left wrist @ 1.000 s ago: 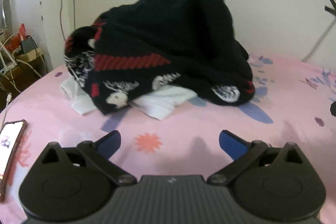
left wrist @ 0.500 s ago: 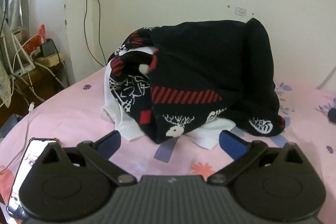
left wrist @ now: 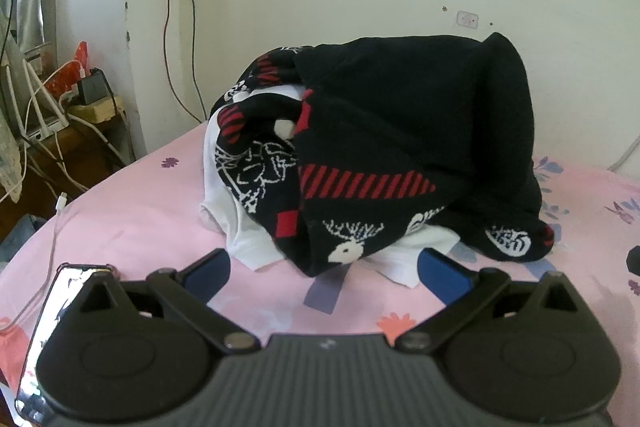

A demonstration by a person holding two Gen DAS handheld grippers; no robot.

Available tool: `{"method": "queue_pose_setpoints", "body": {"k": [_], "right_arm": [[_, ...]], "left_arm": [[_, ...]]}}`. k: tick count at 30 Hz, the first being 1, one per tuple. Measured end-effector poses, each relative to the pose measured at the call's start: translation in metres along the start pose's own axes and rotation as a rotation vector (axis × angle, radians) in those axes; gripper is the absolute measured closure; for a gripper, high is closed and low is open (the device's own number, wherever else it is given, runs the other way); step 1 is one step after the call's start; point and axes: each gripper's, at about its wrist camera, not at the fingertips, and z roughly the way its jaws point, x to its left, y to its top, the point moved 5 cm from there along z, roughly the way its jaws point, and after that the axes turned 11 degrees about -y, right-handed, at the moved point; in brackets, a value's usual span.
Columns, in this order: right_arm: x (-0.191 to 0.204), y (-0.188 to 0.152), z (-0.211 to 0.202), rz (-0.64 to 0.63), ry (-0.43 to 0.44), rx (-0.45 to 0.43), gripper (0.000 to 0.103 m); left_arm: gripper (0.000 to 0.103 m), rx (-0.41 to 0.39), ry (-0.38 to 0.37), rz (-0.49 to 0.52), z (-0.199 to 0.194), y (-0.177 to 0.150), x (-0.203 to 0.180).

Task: Fold small clothes

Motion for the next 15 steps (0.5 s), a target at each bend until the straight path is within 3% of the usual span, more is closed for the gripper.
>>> {"method": "queue_pose_setpoints", "body": {"k": [15], "right_arm": [[0.014,-0.005,0.006,-0.06,0.02,0.003,0.018]], "left_arm": [[0.0,0.007,0.027,0.042,0.004,-0.008,0.001]]}}
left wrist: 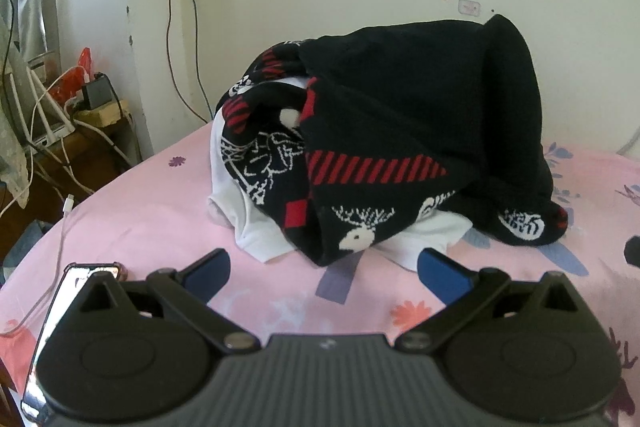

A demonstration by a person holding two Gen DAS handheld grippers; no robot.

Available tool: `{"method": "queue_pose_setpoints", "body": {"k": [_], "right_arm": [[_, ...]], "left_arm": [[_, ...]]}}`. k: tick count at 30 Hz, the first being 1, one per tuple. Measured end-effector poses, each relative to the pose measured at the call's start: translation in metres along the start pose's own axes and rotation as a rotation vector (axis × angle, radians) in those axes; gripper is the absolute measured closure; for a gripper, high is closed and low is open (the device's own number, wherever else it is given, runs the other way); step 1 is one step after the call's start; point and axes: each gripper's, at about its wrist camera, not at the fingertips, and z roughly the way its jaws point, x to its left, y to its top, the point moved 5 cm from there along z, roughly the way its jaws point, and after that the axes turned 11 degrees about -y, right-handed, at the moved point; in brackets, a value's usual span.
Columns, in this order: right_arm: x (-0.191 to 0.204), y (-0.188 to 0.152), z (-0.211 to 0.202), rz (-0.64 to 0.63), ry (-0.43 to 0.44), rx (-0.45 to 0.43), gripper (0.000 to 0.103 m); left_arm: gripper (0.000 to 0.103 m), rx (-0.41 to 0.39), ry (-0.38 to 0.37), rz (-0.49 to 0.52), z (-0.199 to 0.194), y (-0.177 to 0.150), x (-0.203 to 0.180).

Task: Fold small clothes

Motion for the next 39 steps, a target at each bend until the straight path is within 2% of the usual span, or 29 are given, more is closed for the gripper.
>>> {"method": "queue_pose_setpoints", "body": {"k": [2,3,5,6,7,9,13,15,17,18,19,20,21,22,25,28,31,33,35,37,39], "right_arm": [[0.003,0.006,0.003,-0.017,0.005,-0.009,0.023],[0.005,0.01,0.005,-0.03,0.008,-0.01,0.03],[0.01,0.021,0.009,-0.05,0.04,-0.012,0.035],[0.014,0.03,0.012,-0.059,0.058,-0.018,0.042],[0.018,0.038,0.015,-0.065,0.076,-0.023,0.042],[0.031,0.059,0.022,-0.069,0.108,-0.049,0.042],[0.06,0.089,0.043,-0.108,0.124,-0.116,0.017],[0.075,0.099,0.063,-0.135,0.118,-0.121,0.019],[0.088,0.105,0.085,-0.171,0.11,-0.094,0.031],[0.095,0.106,0.098,-0.197,0.111,-0.069,0.047],[0.099,0.107,0.109,-0.219,0.116,-0.043,0.079],[0.103,0.107,0.117,-0.232,0.132,-0.013,0.095],[0.103,0.109,0.121,-0.224,0.145,0.011,0.1],[0.1,0.113,0.118,-0.204,0.146,0.009,0.1],[0.071,0.138,0.084,-0.135,0.131,-0.104,0.101],[0.02,0.165,0.039,-0.022,0.13,-0.187,0.102],[-0.022,0.183,-0.018,-0.013,0.098,-0.288,0.102],[-0.038,0.188,-0.059,-0.026,0.139,-0.316,0.102],[-0.04,0.182,-0.094,-0.086,0.173,-0.333,0.102],[-0.036,0.16,-0.125,-0.187,0.165,-0.356,0.101],[-0.03,0.123,-0.144,-0.316,0.247,-0.286,0.1]], "left_arm": [[0.0,-0.008,-0.005,0.004,-0.002,0.001,0.002],[0.0,-0.019,-0.006,0.005,-0.004,0.002,0.004],[0.0,-0.041,-0.01,0.004,-0.009,0.005,0.01],[0.0,-0.057,-0.011,0.003,-0.013,0.007,0.014],[0.0,-0.07,-0.009,0.002,-0.016,0.008,0.018],[0.0,-0.095,-0.001,0.003,-0.023,0.011,0.024],[0.0,-0.105,-0.011,-0.003,-0.033,0.006,0.031],[0.0,-0.091,-0.024,0.0,-0.035,0.0,0.03],[0.0,-0.073,-0.035,-0.001,-0.035,-0.006,0.027],[0.0,-0.062,-0.046,-0.001,-0.034,-0.009,0.024],[0.0,-0.055,-0.056,0.001,-0.034,-0.013,0.021],[0.0,-0.049,-0.064,0.006,-0.034,-0.016,0.018],[0.0,-0.043,-0.071,0.016,-0.034,-0.019,0.014],[0.0,-0.041,-0.077,0.026,-0.035,-0.022,0.011],[0.0,-0.046,-0.095,0.057,-0.038,-0.026,0.003],[0.0,-0.05,-0.126,0.079,-0.041,-0.027,-0.004],[0.0,-0.066,-0.172,0.099,-0.046,-0.024,-0.015],[0.0,-0.08,-0.205,0.113,-0.05,-0.021,-0.023],[0.0,-0.095,-0.24,0.13,-0.054,-0.019,-0.032],[0.0,-0.116,-0.263,0.148,-0.059,-0.013,-0.037],[0.0,-0.149,-0.267,0.173,-0.064,-0.006,-0.041]]}}
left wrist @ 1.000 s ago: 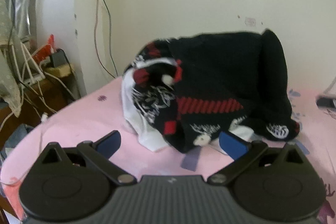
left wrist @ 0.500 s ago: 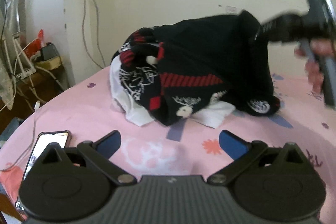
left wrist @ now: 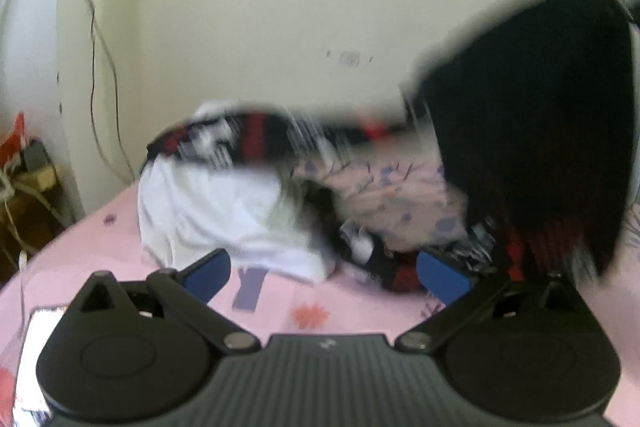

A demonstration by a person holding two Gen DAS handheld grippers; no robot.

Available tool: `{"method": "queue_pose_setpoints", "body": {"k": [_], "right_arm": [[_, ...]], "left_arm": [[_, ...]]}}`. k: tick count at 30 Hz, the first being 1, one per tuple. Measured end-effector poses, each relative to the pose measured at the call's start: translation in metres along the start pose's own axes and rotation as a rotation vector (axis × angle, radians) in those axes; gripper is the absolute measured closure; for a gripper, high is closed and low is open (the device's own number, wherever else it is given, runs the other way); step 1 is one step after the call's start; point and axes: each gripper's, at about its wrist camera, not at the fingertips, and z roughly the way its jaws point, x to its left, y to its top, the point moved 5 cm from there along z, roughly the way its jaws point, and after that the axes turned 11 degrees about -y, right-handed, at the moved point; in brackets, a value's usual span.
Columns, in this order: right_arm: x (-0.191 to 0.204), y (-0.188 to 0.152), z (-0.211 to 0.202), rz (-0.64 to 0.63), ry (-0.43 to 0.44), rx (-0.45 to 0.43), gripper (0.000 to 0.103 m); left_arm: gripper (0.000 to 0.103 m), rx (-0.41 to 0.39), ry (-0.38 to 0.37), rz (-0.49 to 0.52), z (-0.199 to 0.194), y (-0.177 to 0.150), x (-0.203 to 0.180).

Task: Fold small clothes

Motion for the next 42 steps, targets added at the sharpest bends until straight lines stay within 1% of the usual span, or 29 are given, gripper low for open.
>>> {"method": "queue_pose_setpoints", "body": {"k": [2,3,4,5,8,11,13,15,17,18,20,21,22,23,25,26,28,29,30,32,33,35,36,37,38,39,40,41,42], "right_arm": [[0.015,-0.04,-0.02,-0.042,0.089,0.102,0.095],[0.021,-0.065,-0.029,-0.038,0.122,0.156,0.087],[0.022,-0.081,-0.033,-0.021,0.129,0.184,0.064],[0.023,-0.097,-0.04,0.009,0.128,0.205,0.054],[0.003,-0.128,-0.06,0.152,0.082,0.212,0.052],[-0.025,-0.143,-0.072,0.274,-0.04,0.185,0.05],[-0.04,-0.146,-0.072,0.35,-0.095,0.18,0.05],[-0.052,-0.15,-0.07,0.381,-0.149,0.18,0.048],[-0.071,-0.156,-0.067,0.41,-0.191,0.186,0.046],[-0.08,-0.16,-0.056,0.433,-0.199,0.194,0.045],[-0.09,-0.163,-0.029,0.473,-0.201,0.216,0.045],[-0.093,-0.166,-0.017,0.491,-0.205,0.231,0.044],[-0.095,-0.168,-0.003,0.507,-0.203,0.243,0.043],[-0.097,-0.17,0.011,0.522,-0.195,0.254,0.043],[-0.096,-0.177,0.038,0.568,-0.162,0.297,0.043],[-0.092,-0.178,0.049,0.593,-0.134,0.321,0.043],[-0.081,-0.183,0.075,0.626,-0.049,0.37,0.057],[-0.075,-0.181,0.08,0.609,-0.052,0.382,0.072],[-0.071,-0.174,0.078,0.574,-0.078,0.362,0.091],[-0.073,-0.145,0.056,0.568,-0.086,0.217,0.096],[-0.079,-0.125,0.034,0.582,-0.084,0.098,0.101],[-0.089,-0.094,-0.014,0.558,-0.143,-0.128,0.102],[-0.095,-0.083,-0.044,0.559,-0.156,-0.23,0.102],[-0.1,-0.078,-0.071,0.579,-0.145,-0.301,0.102],[-0.103,-0.078,-0.092,0.589,-0.135,-0.333,0.101],[-0.104,-0.082,-0.106,0.584,-0.14,-0.334,0.101],[-0.104,-0.088,-0.114,0.579,-0.157,-0.31,0.1],[-0.104,-0.095,-0.115,0.575,-0.178,-0.269,0.1],[-0.103,-0.105,-0.112,0.574,-0.208,-0.194,0.099]], "left_arm": [[0.0,-0.019,-0.004,0.028,-0.002,0.009,-0.001],[0.0,-0.023,-0.008,0.045,-0.001,0.017,-0.001],[0.0,-0.025,-0.012,0.062,0.001,0.023,-0.003],[0.0,-0.026,-0.014,0.078,0.003,0.029,-0.006],[0.0,-0.025,-0.031,0.129,0.013,0.046,-0.014],[0.0,0.007,-0.046,0.158,0.033,0.055,-0.025],[0.0,0.066,-0.083,0.128,0.056,0.055,-0.028],[0.0,0.151,-0.139,0.084,0.08,0.047,-0.034],[0.0,0.242,-0.225,0.029,0.104,0.036,-0.043],[0.002,0.295,-0.296,-0.017,0.116,0.028,-0.052],[0.015,0.372,-0.409,-0.078,0.133,0.014,-0.068],[0.024,0.391,-0.426,-0.09,0.138,0.006,-0.076],[0.043,0.383,-0.414,-0.082,0.139,0.001,-0.081],[0.055,0.371,-0.402,-0.065,0.137,-0.001,-0.084],[0.085,0.357,-0.357,-0.033,0.127,-0.001,-0.083],[0.086,0.345,-0.354,-0.03,0.118,0.0,-0.08],[0.087,0.31,-0.377,-0.053,0.092,0.002,-0.069],[0.088,0.289,-0.381,-0.059,0.079,0.004,-0.061],[0.088,0.259,-0.378,-0.062,0.065,0.009,-0.053],[0.089,0.19,-0.377,-0.075,0.034,0.019,-0.038],[0.092,0.136,-0.379,-0.082,0.012,0.025,-0.029],[0.099,0.033,-0.362,-0.065,-0.023,0.033,-0.021],[0.099,-0.033,-0.346,-0.044,-0.044,0.035,-0.019],[0.097,-0.072,-0.343,-0.033,-0.058,0.034,-0.019],[0.095,-0.096,-0.349,-0.03,-0.068,0.032,-0.018],[0.083,-0.102,-0.361,-0.028,-0.074,0.028,-0.018],[0.066,-0.102,-0.368,-0.025,-0.076,0.023,-0.019],[0.057,-0.098,-0.361,-0.016,-0.075,0.017,-0.02],[0.045,-0.085,-0.345,0.001,-0.072,0.014,-0.02]]}}
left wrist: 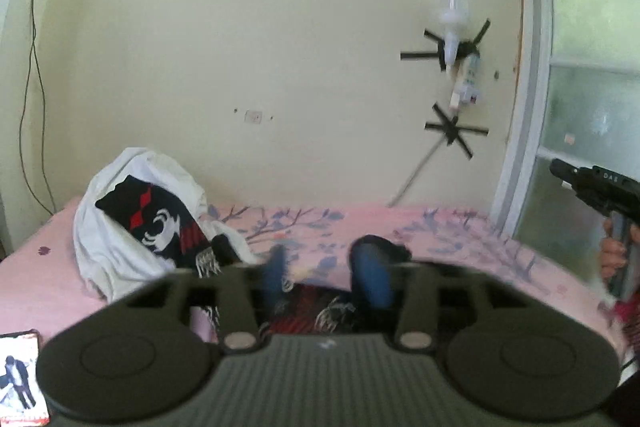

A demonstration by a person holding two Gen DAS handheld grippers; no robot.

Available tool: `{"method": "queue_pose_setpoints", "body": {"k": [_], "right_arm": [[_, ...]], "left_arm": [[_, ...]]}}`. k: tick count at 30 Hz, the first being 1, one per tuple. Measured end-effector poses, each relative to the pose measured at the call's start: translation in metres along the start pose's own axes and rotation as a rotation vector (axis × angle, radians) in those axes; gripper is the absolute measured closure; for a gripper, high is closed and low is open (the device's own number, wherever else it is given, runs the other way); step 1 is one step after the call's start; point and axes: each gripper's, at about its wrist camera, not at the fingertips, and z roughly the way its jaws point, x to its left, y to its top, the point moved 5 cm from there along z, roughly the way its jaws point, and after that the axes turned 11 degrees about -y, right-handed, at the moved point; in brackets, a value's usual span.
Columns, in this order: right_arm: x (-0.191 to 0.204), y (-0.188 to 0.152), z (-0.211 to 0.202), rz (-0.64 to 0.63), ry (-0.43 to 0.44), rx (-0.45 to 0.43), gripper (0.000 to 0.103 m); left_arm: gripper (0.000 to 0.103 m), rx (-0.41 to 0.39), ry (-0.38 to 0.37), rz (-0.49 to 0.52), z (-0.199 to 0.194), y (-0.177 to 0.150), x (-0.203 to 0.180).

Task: Fold small clothes

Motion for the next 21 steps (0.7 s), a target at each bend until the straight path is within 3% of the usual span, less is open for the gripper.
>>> {"method": "queue_pose_setpoints", "body": {"k": [2,3,4,5,9,15,17,18,19,21], "right_arm": [[-0.006,-0.018,0.012,-0.006,-0.078,0.112,0.083],[-0.006,-0.027,0.019,0.009,-0.096,0.154,0.058],[-0.005,-0.036,0.027,0.041,-0.121,0.184,0.038],[-0.003,-0.043,0.034,0.065,-0.12,0.202,0.033],[0.048,-0.073,0.083,0.015,-0.02,0.337,0.033],[0.143,-0.144,0.153,-0.307,0.094,0.671,0.033],[0.154,-0.166,0.158,-0.407,0.102,0.713,0.06],[0.158,-0.172,0.16,-0.454,0.11,0.72,0.103],[0.157,-0.174,0.157,-0.459,0.124,0.714,0.103],[0.146,-0.151,0.145,-0.414,0.107,0.605,0.103]], "left_arm": [[0.037,0.062,0.03,0.007,0.015,-0.005,0.003],[0.035,0.103,0.042,-0.003,0.025,-0.007,0.005],[0.033,0.135,0.055,-0.016,0.032,-0.011,0.008],[0.032,0.17,0.07,-0.035,0.039,-0.016,0.011],[0.032,0.261,0.061,-0.159,0.064,-0.033,0.027],[0.032,0.218,0.099,-0.177,0.048,-0.034,0.037],[0.032,0.209,0.122,-0.189,0.043,-0.032,0.042],[0.032,0.206,0.135,-0.195,0.039,-0.033,0.046],[0.032,0.205,0.145,-0.201,0.037,-0.034,0.048],[0.032,0.21,0.16,-0.217,0.035,-0.037,0.054]]}}
